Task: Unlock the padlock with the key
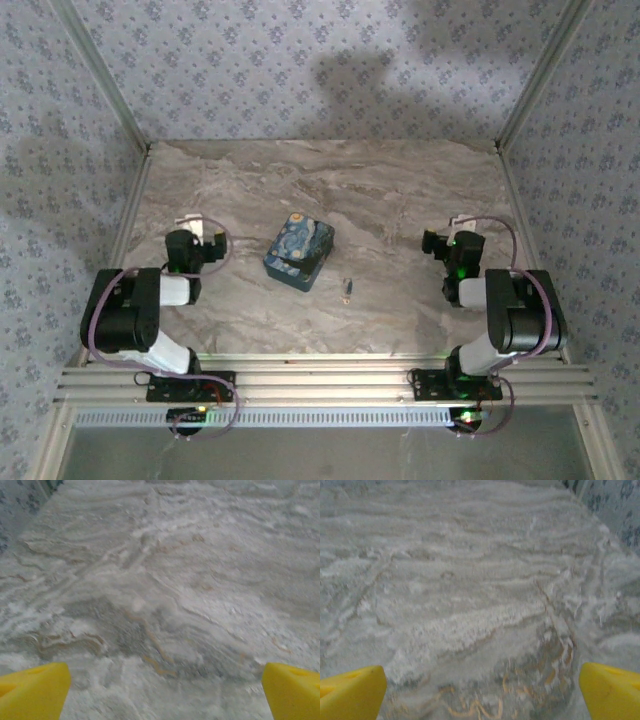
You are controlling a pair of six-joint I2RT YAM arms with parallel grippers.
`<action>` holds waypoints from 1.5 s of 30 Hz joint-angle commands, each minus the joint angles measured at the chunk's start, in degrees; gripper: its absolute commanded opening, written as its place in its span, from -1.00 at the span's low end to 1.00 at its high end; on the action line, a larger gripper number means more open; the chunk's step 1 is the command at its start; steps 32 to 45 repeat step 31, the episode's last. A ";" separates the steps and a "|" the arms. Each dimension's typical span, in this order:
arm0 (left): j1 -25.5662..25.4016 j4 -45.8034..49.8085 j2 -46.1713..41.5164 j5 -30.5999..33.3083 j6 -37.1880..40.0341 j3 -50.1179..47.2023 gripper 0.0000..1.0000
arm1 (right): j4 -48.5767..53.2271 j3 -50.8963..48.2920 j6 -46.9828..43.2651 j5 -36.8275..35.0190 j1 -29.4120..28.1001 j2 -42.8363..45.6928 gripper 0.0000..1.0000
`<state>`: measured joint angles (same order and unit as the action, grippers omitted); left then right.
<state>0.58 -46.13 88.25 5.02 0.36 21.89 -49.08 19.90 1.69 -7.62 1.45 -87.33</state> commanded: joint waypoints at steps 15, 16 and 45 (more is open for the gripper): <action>0.55 -0.37 -0.36 -2.70 -1.85 1.84 0.96 | -0.05 1.38 -1.86 -1.79 -0.99 -0.03 1.00; 0.49 -0.37 -0.36 -2.70 -1.85 1.84 0.96 | -0.05 1.45 -1.85 -1.79 -0.98 -0.02 1.00; 0.55 -0.37 -0.36 -2.73 -1.85 1.84 0.96 | 0.04 1.38 -1.87 -1.70 -1.05 -0.04 1.00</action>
